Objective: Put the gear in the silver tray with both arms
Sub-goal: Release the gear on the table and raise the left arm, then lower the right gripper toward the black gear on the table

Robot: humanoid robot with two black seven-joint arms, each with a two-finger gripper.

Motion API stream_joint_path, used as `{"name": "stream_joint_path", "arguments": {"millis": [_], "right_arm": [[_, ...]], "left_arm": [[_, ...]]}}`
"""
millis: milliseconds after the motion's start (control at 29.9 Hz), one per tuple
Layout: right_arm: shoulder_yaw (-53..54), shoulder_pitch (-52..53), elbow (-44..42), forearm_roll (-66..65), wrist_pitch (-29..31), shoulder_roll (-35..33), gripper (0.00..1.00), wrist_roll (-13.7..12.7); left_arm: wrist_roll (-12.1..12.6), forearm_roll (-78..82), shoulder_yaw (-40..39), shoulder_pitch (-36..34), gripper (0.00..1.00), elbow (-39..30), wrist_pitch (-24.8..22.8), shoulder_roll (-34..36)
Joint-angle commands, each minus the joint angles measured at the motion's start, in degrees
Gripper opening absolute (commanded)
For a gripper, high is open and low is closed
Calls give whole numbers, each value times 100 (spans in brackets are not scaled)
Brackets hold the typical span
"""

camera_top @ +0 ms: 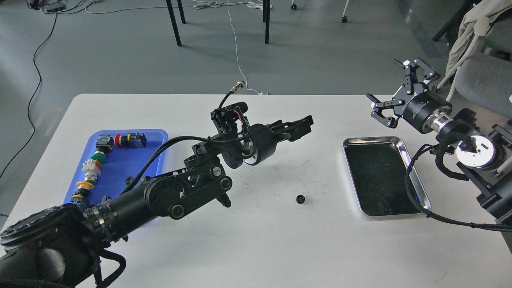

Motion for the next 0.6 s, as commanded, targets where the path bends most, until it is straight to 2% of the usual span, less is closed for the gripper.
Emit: {"name": "stream_joint_path", "arguments": {"millis": [0, 134, 301, 435, 568], "right_arm": [[-763, 626, 303, -930, -293, 21, 99, -12], [-2888, 1970, 259, -1116, -513, 188, 99, -20], [-5236, 3438, 329, -1230, -549, 1074, 99, -55], [-6765, 4055, 452, -1757, -549, 2058, 99, -327], [-7910, 4153, 295, -2057, -540, 2920, 99, -468]], "left_arm": [[-1, -1029, -727, 41, 98, -184, 44, 723], [-1, -2391, -1141, 103, 98, -273, 220, 1409], [-10, -3939, -1194, 216, 98, -273, 229, 2007], [-45, -4099, -1369, 462, 98, -273, 220, 2148], [-80, -4099, -1484, 604, 98, -273, 220, 2192]]}}
